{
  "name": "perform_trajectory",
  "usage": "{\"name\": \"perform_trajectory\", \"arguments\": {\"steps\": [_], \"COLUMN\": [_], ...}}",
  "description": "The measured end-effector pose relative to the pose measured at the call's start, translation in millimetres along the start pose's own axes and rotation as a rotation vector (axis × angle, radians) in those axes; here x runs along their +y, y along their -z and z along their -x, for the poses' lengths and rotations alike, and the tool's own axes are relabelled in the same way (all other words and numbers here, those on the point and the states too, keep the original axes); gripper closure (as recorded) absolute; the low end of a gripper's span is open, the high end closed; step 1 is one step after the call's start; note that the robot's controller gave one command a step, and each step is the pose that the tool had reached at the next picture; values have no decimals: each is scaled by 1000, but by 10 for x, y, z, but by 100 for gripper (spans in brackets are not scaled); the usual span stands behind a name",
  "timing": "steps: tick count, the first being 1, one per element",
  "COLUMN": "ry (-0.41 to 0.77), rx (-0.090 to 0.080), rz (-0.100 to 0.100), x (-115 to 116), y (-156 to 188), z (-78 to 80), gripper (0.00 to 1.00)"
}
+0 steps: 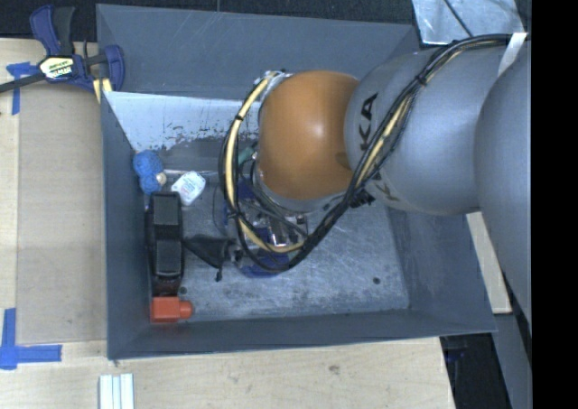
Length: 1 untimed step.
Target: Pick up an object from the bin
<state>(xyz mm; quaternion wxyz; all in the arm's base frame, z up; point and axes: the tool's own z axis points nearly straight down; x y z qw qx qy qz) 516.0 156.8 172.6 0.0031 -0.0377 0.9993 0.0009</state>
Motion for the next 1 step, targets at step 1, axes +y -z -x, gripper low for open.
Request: {"name": "perform_trajectory", "arguments": {"steps": [1], "ry": [1], "rx": [-1], "rz": [0], "x": [2], "y": [259], "z": [17], "gripper": [100]}}
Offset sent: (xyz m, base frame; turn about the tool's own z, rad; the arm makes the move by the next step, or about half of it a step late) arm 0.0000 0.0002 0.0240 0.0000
